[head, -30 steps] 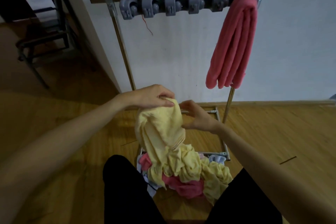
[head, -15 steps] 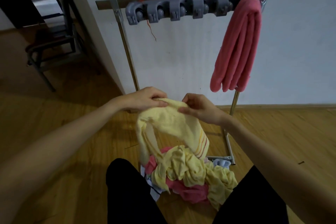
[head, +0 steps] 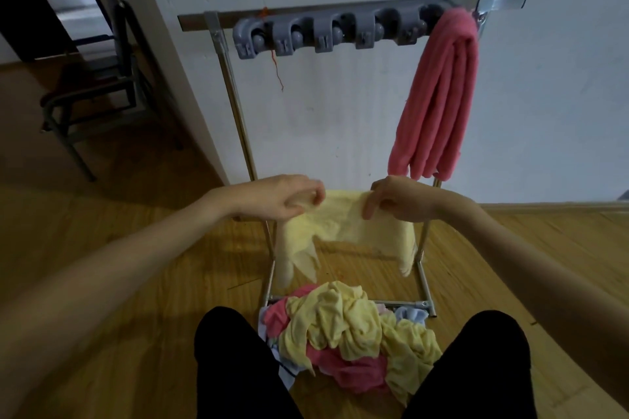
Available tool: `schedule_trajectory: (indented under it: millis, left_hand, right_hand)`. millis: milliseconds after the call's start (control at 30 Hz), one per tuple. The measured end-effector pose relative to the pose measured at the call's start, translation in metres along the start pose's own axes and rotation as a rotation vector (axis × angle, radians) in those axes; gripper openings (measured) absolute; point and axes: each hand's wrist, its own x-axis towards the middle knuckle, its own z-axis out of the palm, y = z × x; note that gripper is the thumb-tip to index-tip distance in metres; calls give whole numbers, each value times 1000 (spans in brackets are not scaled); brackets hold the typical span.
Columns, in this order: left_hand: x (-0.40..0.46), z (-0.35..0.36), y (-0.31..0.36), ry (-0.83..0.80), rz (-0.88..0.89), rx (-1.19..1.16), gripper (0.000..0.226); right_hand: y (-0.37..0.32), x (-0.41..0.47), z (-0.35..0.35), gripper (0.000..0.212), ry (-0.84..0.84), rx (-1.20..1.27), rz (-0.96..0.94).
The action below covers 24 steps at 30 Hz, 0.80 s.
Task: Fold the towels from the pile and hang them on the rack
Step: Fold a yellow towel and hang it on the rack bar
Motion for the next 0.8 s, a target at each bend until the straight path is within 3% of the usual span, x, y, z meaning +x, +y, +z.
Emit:
schedule_trajectory:
  millis: [100,200,400,567,700,800]
  left_hand:
    - [7,6,0,25,41,263,16]
    - [16,5,-3,126,-51,383,16]
    - [36,-7,9,448,-206,501,30]
    - [45,-25,21,787,-237,703,9]
    - [57,-56,24,960,-264,820,34]
    - [69,-80,33,988,-291,795,40]
  right_hand:
    - [3,3,-6,48,85,-83,68]
    - [0,1,-16,46,235,-184,116]
    - [-3,-7,-35,39,500,-313,170]
    - [-5,-10,-62,38,730,-356,193]
    - [-7,-4,-89,25,900,-394,194]
    - [-10,5,-104,21,1003,-423,223]
